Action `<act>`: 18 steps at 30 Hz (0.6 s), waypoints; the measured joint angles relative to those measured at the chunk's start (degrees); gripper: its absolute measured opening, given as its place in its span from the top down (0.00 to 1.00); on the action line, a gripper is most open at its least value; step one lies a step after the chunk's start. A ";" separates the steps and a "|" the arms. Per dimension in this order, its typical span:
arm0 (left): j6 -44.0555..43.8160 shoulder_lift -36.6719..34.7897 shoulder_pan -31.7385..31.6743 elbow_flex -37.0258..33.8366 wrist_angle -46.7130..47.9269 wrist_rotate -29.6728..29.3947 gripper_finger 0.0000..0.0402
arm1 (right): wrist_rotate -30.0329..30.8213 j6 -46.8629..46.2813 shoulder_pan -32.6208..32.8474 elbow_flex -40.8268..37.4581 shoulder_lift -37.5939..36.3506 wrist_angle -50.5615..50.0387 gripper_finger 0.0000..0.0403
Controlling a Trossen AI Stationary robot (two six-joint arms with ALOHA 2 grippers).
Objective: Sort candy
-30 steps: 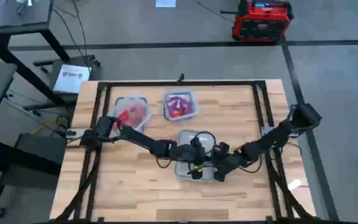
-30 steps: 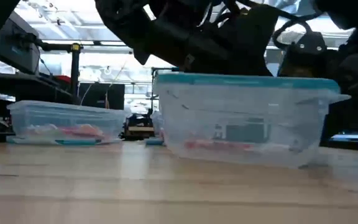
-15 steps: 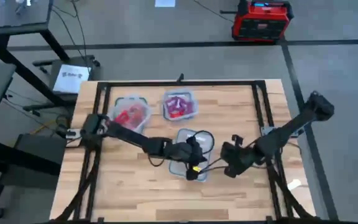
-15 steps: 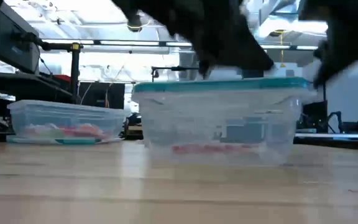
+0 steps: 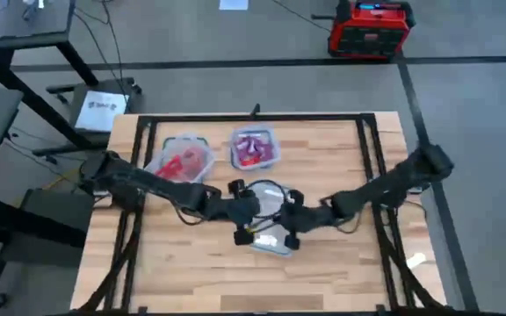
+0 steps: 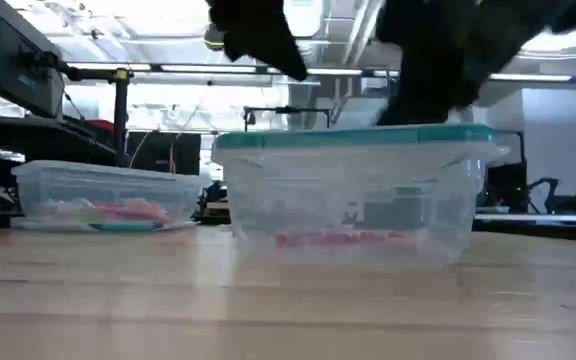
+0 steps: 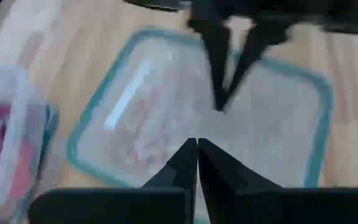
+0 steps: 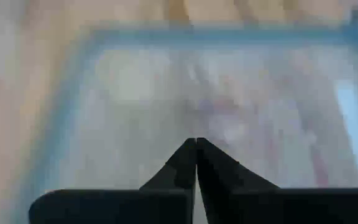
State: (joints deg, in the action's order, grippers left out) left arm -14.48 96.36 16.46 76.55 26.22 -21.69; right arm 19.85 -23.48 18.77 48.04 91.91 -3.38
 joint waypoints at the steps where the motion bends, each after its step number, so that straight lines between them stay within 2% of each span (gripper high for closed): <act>1: -0.31 0.00 0.03 0.00 1.41 -0.05 1.00 | 0.01 -0.05 -0.47 0.06 -0.14 -2.47 1.00; 5: -1.31 0.00 -0.01 0.00 6.14 -1.76 1.00 | 1.50 -2.19 -1.84 0.08 -3.84 -16.92 1.00; 13: -1.09 -0.09 -1.24 0.00 10.33 -2.87 1.00 | 11.11 -11.57 -6.06 -0.69 -16.17 -52.44 1.00; 16: 0.23 -0.09 -2.16 0.00 8.22 -3.14 1.00 | 16.01 -12.27 -8.55 -0.60 -20.21 -56.45 1.00; 18: 1.67 -0.09 -2.72 0.00 6.21 -3.13 1.00 | 17.07 -12.07 -9.09 -0.60 -22.95 -54.69 1.00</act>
State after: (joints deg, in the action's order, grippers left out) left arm -12.81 96.27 13.74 76.55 32.44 -24.81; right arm 36.91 -35.55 9.68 47.44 68.96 -58.07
